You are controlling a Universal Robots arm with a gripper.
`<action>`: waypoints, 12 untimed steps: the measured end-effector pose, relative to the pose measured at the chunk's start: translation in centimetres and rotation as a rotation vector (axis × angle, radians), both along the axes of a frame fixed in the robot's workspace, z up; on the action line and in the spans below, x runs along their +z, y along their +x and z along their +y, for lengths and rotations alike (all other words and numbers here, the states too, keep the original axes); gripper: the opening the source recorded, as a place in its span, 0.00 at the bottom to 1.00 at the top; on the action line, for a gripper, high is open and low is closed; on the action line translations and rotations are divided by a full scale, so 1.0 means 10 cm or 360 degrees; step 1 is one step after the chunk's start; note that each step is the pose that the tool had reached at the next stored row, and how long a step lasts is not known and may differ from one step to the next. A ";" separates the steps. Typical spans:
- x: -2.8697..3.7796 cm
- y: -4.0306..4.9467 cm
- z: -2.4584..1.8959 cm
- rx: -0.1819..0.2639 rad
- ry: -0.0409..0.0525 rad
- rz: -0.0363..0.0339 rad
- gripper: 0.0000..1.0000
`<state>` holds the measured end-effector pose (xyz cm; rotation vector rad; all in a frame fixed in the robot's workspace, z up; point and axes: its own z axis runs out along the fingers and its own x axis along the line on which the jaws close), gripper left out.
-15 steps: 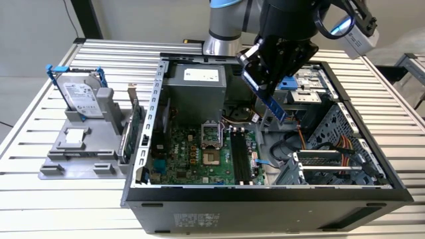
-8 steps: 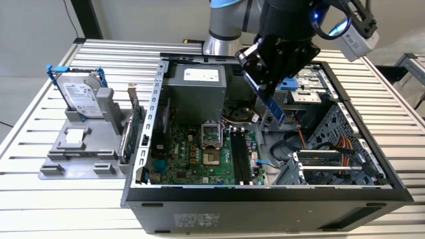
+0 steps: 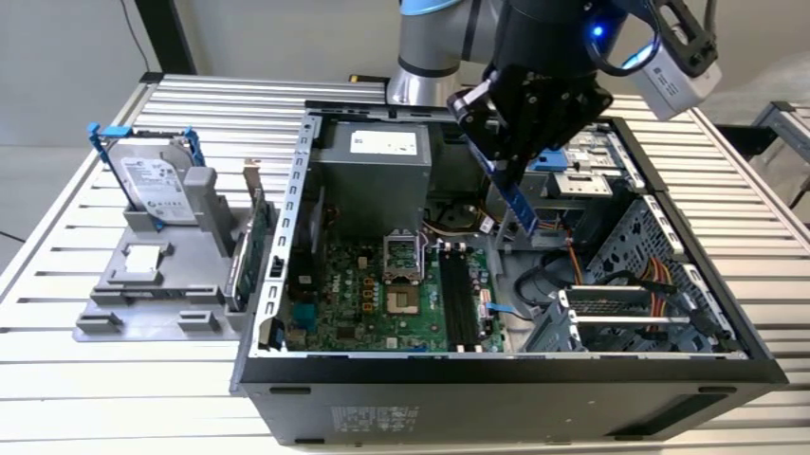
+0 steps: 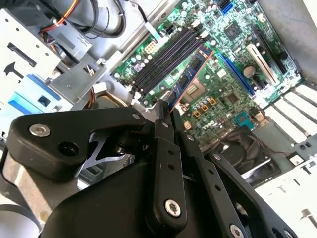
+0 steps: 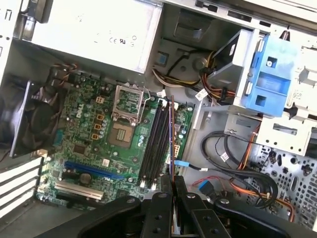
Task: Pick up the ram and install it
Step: 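Insert the ram into the slot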
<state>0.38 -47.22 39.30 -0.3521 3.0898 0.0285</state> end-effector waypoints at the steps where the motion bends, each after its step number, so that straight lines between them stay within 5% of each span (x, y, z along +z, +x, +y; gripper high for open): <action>1: 0.000 0.000 0.000 -0.0012 0.0000 0.0000 0.00; 12: -0.001 0.000 0.000 -0.0103 0.0000 0.0000 0.00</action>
